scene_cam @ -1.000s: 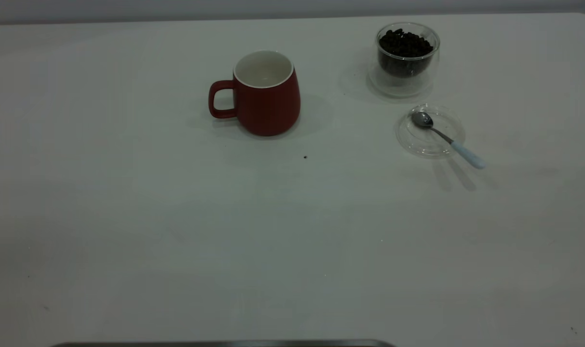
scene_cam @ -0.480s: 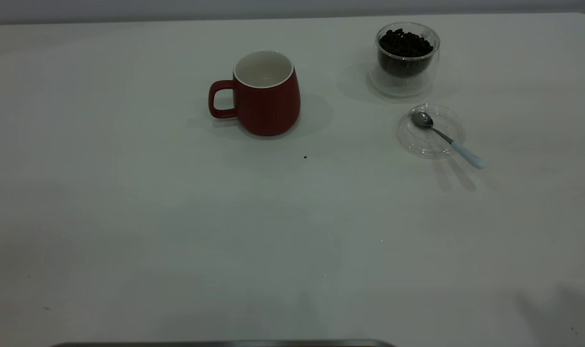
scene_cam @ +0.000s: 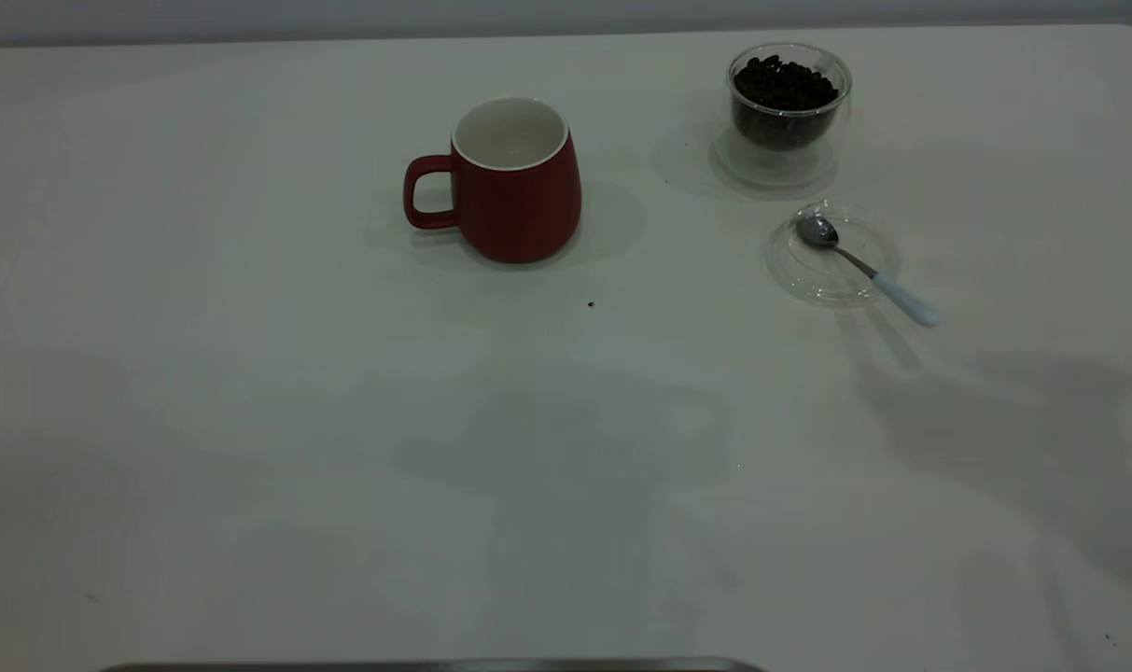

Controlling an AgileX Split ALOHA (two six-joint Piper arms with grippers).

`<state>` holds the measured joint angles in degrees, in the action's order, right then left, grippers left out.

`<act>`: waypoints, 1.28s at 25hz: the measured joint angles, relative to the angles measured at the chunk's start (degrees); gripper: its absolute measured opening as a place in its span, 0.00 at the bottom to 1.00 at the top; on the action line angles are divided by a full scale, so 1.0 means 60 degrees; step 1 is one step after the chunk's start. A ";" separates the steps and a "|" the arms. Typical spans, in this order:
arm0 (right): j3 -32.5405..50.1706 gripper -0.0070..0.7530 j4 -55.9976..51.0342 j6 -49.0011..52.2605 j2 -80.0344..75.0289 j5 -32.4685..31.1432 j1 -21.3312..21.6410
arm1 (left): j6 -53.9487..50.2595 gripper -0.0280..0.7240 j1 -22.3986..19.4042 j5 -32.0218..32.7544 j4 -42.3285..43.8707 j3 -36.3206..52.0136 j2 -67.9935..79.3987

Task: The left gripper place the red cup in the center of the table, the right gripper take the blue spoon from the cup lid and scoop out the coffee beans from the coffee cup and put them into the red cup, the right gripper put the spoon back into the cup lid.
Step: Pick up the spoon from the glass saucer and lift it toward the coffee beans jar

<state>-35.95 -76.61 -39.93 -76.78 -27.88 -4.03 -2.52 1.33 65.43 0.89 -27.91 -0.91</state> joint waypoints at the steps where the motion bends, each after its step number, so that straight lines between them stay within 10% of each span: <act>1: 0.0075 0.66 -0.0835 -0.0604 -0.0400 0.0117 0.0000 | 0.0000 0.82 0.0000 0.0000 0.0000 0.0000 0.0000; 12: 0.0473 0.65 -0.4123 -0.3209 -0.3235 0.0326 0.0065 | 0.0000 0.82 0.0000 0.0000 0.0000 0.0000 0.0000; 23: 0.0473 0.64 -0.3719 -0.3141 -0.5054 -0.2079 0.2721 | 0.0000 0.82 0.0000 0.0000 0.0000 0.0000 0.0000; 32: 0.0338 0.64 -0.4254 -0.4259 -0.7488 -0.2784 0.2947 | 0.0000 0.82 0.0000 0.0000 0.0000 0.0000 0.0000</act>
<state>-33.92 -102.13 -65.48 -121.71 -44.58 13.65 -2.52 1.33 65.43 0.89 -27.91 -0.91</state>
